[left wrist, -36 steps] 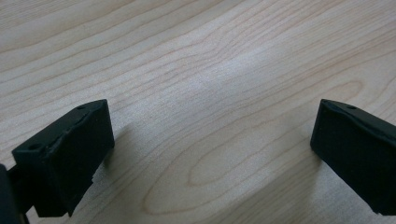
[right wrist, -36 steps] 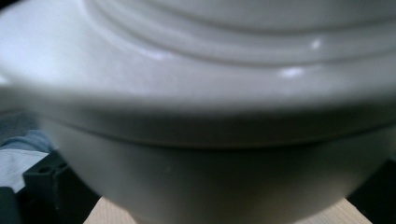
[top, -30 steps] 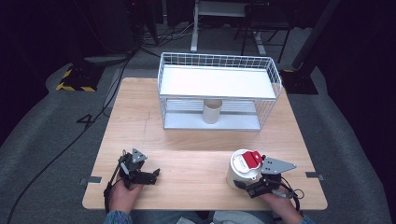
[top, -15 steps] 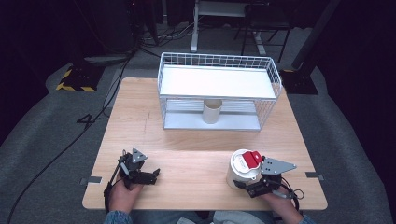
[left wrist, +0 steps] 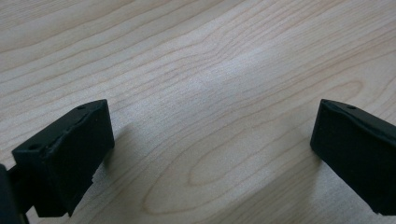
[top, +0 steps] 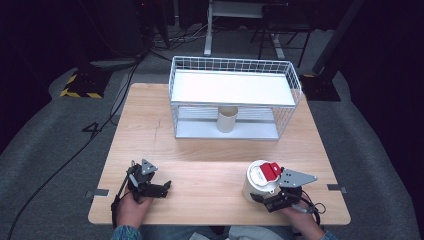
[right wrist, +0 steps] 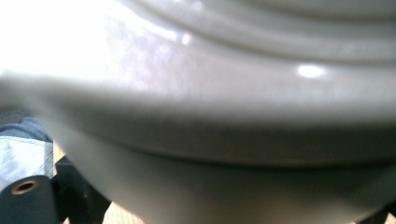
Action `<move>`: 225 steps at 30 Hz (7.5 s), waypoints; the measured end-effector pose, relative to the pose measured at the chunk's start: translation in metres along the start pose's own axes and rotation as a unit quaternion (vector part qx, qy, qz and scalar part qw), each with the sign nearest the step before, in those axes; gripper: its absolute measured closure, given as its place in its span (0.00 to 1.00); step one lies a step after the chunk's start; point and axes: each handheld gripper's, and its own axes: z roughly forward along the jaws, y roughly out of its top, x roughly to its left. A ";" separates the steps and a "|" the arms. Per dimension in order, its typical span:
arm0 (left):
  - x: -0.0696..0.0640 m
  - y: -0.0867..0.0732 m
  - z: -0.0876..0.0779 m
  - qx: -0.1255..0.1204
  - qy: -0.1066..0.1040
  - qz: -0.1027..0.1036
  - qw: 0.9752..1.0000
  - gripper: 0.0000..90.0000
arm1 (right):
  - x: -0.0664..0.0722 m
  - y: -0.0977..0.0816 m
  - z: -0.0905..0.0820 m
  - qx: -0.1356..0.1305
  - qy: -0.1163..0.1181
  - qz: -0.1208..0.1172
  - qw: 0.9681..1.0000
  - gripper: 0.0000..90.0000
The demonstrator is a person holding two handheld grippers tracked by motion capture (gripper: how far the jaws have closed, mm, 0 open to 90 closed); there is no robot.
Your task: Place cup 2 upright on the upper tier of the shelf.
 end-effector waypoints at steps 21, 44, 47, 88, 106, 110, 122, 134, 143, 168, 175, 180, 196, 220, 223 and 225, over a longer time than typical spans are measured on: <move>0.000 0.001 0.001 -0.001 -0.001 -0.002 1.000 0.00 | -0.005 0.017 -0.010 0.016 -0.006 0.011 1.000 0.12; 0.000 0.003 0.002 0.000 0.000 -0.002 1.000 0.00 | -0.016 0.075 -0.023 0.005 -0.020 0.007 1.000 0.12; 0.000 0.003 0.003 -0.001 0.000 -0.003 1.000 0.00 | -0.017 0.082 -0.025 0.003 -0.022 0.004 1.000 0.12; 0.001 0.004 0.003 0.000 0.001 -0.002 1.000 0.00 | -0.052 0.179 -0.031 -0.011 -0.056 0.004 0.998 0.12; -0.001 0.003 0.003 -0.001 0.004 -0.008 1.000 0.00 | -0.080 0.224 -0.013 -0.015 -0.061 0.016 0.998 0.11; -0.001 0.003 0.003 -0.001 0.004 -0.008 1.000 0.00 | -0.086 0.232 -0.008 -0.012 -0.066 0.016 0.998 0.12; -0.001 0.004 0.004 0.000 0.007 -0.011 1.000 0.00 | -0.105 0.252 0.009 -0.012 -0.080 0.032 0.996 0.12; -0.001 0.005 0.004 0.000 0.009 -0.011 1.000 0.00 | -0.125 0.271 0.020 -0.023 -0.107 0.046 0.993 0.11; -0.001 0.006 0.005 -0.001 0.011 -0.015 1.000 0.00 | -0.141 0.276 0.030 -0.025 -0.130 0.056 0.990 0.11; -0.002 0.006 0.005 -0.001 0.012 -0.017 1.000 0.00 | -0.172 0.268 0.077 -0.028 -0.181 0.092 0.979 0.11; -0.002 0.006 0.006 -0.002 0.012 -0.017 1.000 0.00 | -0.172 0.265 0.086 -0.025 -0.180 0.099 0.978 0.11; -0.001 0.006 0.006 -0.002 0.012 -0.017 1.000 0.00 | -0.173 0.263 0.090 -0.024 -0.180 0.102 0.978 0.11; -0.001 0.006 0.006 -0.002 0.012 -0.017 1.000 0.00 | -0.169 0.261 0.091 -0.026 -0.189 0.086 0.978 0.11; -0.001 0.006 0.006 -0.002 0.012 -0.017 1.000 0.00 | -0.168 0.261 0.086 -0.040 -0.186 0.076 0.979 0.02; -0.001 0.006 0.006 -0.002 0.012 -0.017 1.000 0.00 | -0.168 0.262 0.083 -0.041 -0.184 0.079 0.979 0.02; -0.001 0.006 0.006 -0.002 0.012 -0.017 1.000 0.00 | -0.168 0.262 0.081 -0.040 -0.183 0.083 0.979 0.00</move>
